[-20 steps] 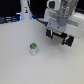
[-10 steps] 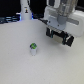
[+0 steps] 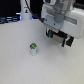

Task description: Open the kcup holder, insert the kcup into the holder, and close the kcup holder

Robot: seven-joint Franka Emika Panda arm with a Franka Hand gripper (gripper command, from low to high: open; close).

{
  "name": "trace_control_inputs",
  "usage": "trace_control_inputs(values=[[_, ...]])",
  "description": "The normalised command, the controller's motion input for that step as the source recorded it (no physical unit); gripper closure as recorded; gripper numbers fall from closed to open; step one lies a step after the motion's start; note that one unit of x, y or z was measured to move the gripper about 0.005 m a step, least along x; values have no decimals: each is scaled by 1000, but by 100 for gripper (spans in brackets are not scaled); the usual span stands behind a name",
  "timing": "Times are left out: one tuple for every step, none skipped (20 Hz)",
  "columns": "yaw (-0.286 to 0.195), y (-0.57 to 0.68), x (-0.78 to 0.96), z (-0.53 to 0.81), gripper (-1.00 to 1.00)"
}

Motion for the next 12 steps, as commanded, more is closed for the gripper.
trace_control_inputs(values=[[-262,-423,4,389,-100],[-274,-390,-15,365,-100],[-286,-348,-31,337,-100],[-293,-336,-35,325,-100],[-297,-322,-45,313,-100],[-299,-318,-53,304,-100],[-299,-317,-67,279,-100],[-294,-341,-70,251,-100],[-289,-345,-116,179,-100],[-289,-340,-135,136,-100],[-285,-337,-185,62,-100],[-282,-336,-230,17,-100]])
